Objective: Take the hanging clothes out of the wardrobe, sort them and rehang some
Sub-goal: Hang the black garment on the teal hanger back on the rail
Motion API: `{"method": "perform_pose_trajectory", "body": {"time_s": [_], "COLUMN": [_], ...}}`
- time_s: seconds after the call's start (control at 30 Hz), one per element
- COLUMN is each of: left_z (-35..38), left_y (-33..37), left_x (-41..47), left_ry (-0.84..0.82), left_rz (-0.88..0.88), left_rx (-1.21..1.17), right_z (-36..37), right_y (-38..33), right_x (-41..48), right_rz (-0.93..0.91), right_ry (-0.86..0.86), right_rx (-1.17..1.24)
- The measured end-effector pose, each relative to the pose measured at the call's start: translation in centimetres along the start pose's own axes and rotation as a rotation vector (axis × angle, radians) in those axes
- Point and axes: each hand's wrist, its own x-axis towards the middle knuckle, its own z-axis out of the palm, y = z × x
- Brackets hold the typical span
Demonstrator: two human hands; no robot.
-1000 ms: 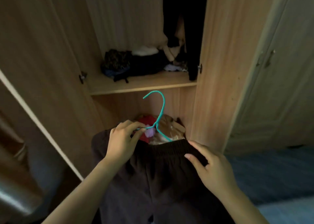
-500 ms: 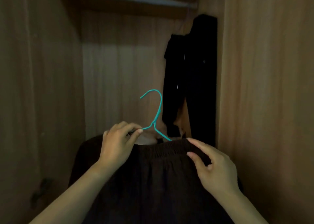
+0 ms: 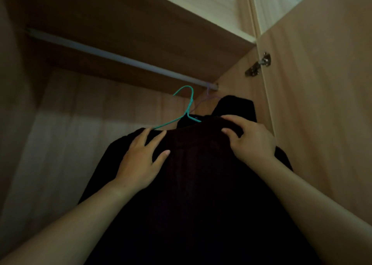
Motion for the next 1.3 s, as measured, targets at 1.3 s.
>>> {"method": "perform_pose_trajectory", "body": {"time_s": [1.3], "left_z": [25.0], "left_y": [-13.0], "left_x": [7.4], "left_ry": [-0.371], "left_rz": [0.165], "left_rx": [-0.194], "right_z": [27.7], "right_y": [11.6], "right_x": [-1.5], "right_rz": [-0.162], "right_ry": [-0.106], "right_rx": [-0.453]}}
